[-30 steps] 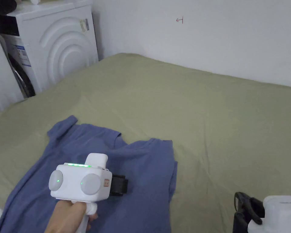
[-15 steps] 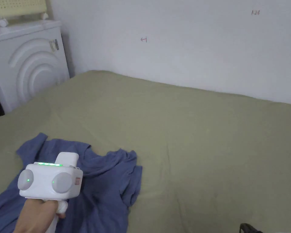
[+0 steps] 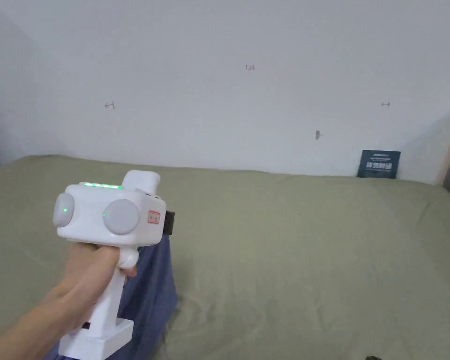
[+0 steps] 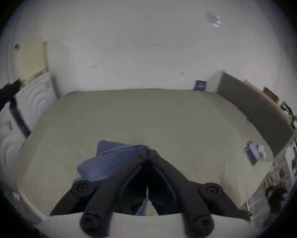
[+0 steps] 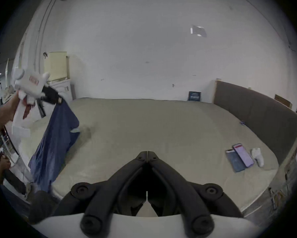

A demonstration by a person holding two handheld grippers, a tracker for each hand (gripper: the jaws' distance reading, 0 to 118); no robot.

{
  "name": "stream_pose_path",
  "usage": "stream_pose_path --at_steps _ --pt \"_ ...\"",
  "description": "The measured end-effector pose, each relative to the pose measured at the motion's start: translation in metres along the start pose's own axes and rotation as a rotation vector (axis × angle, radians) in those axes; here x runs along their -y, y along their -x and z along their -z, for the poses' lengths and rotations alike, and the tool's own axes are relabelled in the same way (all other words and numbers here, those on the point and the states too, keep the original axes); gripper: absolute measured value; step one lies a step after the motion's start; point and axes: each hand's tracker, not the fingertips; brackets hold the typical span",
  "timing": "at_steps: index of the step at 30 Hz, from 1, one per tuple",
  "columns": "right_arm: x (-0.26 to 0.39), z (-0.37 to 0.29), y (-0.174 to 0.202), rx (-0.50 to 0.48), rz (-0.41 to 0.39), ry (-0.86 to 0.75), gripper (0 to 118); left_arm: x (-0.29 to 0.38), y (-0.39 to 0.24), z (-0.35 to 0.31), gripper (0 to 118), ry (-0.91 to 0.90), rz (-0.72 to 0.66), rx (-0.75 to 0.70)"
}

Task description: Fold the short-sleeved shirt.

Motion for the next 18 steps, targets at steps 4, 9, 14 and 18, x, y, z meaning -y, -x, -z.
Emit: stream_pose_path --at_steps 4,9,14,18 --pt "0.007 -0.007 -0.023 0.059 0.021 0.021 0 -0.017 -0.091 0.026 0 0.004 0.069 0.160" --pt "0.009 0.000 -0.043 0.108 0.030 0.043 0 -0.001 -0.175 0.077 0 0.085 0.114 0.309" --pt "0.014 0.014 -0.052 0.120 0.030 0.073 0 0.056 -0.207 0.157 0 0.248 0.161 0.270" --pt "0.022 0.028 -0.057 0.119 0.040 0.109 0 0.105 -0.199 0.211 0 0.389 0.150 0.216"
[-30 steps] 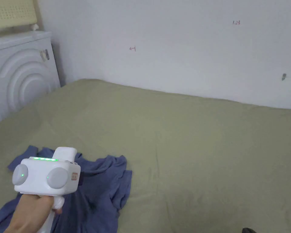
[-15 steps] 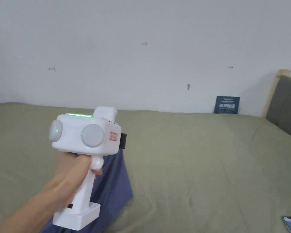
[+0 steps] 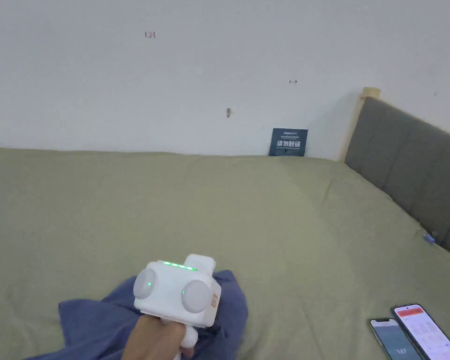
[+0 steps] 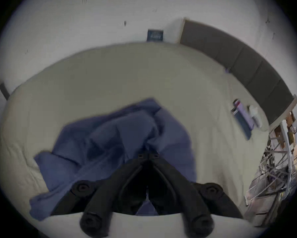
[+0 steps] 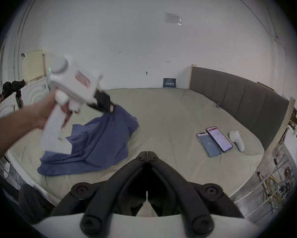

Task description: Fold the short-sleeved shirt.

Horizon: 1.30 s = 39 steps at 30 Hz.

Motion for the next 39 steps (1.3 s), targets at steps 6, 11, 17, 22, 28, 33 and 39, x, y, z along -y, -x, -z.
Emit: stream_pose_path --at_steps 6,11,17,22,28,33,39 --pt "-0.001 0.016 0.002 -0.007 -0.004 0.029 0 0.016 0.023 0.005 60 -0.074 -0.040 0.080" --pt "-0.010 0.007 0.010 -0.026 -0.011 -0.006 0 0.040 0.052 -0.075 105 -0.202 -0.059 -0.005" --pt "-0.017 -0.016 0.024 -0.069 -0.014 -0.070 0 0.114 0.108 -0.220 11 -0.416 -0.128 -0.161" --pt "-0.018 -0.030 0.035 -0.093 -0.017 -0.113 0 0.194 0.142 -0.306 0 -0.519 -0.228 -0.336" --pt "-0.024 -0.034 0.048 -0.118 -0.034 -0.129 0 0.248 0.156 -0.353 0 -0.573 -0.292 -0.432" --pt "-0.025 -0.034 0.061 -0.145 -0.056 -0.128 0 0.247 0.174 -0.338 0 -0.507 -0.326 -0.419" --pt "-0.022 -0.024 0.069 -0.149 -0.073 -0.100 0 0.224 0.201 -0.280 0 -0.363 -0.301 -0.378"
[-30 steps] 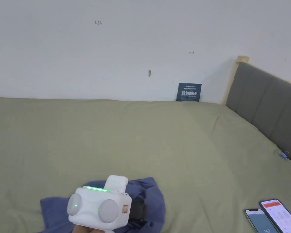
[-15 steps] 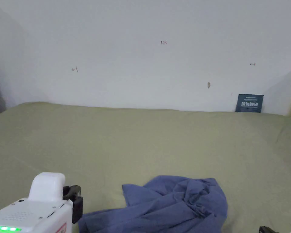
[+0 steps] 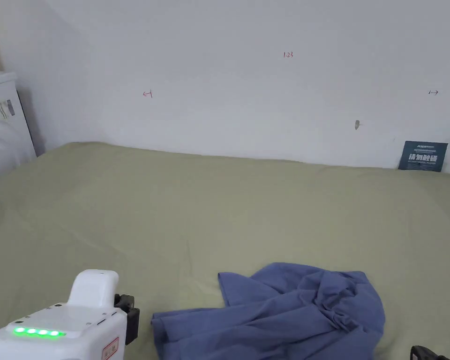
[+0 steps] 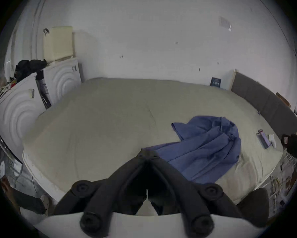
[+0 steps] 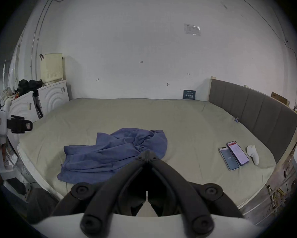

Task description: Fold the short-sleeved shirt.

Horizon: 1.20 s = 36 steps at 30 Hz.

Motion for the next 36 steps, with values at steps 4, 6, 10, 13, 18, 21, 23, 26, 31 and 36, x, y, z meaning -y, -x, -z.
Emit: stream_pose_path --at_steps 4,6,10,13,18,21,23,26,31,36 --pt "0.004 0.017 0.000 -0.001 -0.002 0.042 0 -0.006 0.001 0.073 38 0.153 0.021 0.050" --pt "0.007 0.026 0.000 0.002 -0.008 0.063 0 -0.008 0.004 0.119 110 0.259 0.033 0.044" --pt "0.014 0.046 -0.001 0.008 -0.023 0.111 0 0.001 0.001 0.189 114 0.349 0.103 -0.079" --pt "0.019 0.060 -0.004 0.016 -0.033 0.147 0 0.010 -0.003 0.221 113 0.436 0.118 -0.074" --pt "0.020 0.085 -0.015 0.017 -0.032 0.189 0 0.008 -0.004 0.203 31 0.369 0.073 0.008" --pt "0.012 0.111 -0.028 0.018 -0.038 0.208 0 0.009 -0.014 0.193 5 0.335 0.132 -0.028" --pt "0.001 0.137 -0.041 0.018 -0.029 0.234 0 0.012 -0.017 0.191 4 0.331 0.172 -0.013" --pt "-0.019 0.192 -0.065 0.020 0.008 0.274 0 0.016 -0.010 0.196 4 0.355 0.083 0.030" --pt "-0.043 0.302 -0.095 -0.012 0.029 0.407 0 0.015 -0.013 0.193 4 0.348 0.069 0.033" --pt "-0.037 0.381 -0.101 -0.033 0.002 0.588 114 0.019 -0.008 0.199 4 0.343 0.064 0.034"
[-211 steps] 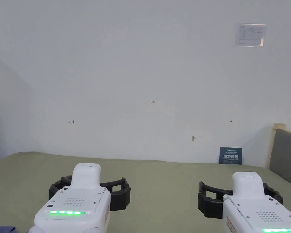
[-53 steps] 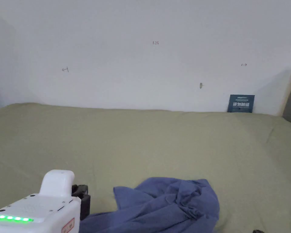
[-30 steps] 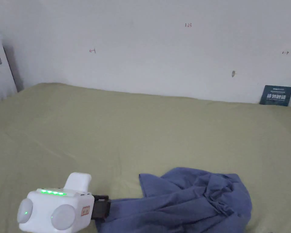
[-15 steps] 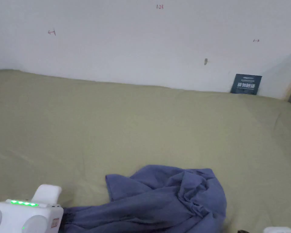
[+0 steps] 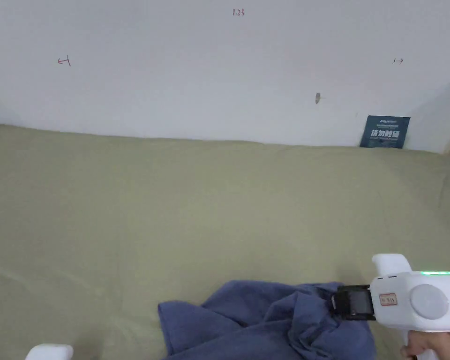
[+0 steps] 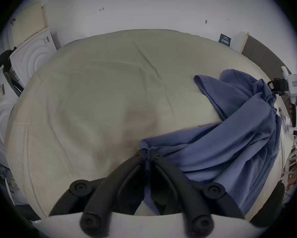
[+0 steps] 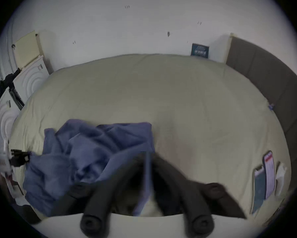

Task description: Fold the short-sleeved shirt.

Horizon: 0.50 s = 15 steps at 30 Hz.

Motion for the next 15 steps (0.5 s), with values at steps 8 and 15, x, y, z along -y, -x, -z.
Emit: stream_pose_path --at_steps 8,15 --pt "0.001 0.029 0.009 0.020 -0.007 0.009 46 -0.003 0.009 0.005 4 0.008 -0.030 0.022" --pt "-0.001 -0.075 0.005 0.018 -0.007 -0.163 3 -0.024 0.029 -0.036 4 -0.043 -0.142 0.038"
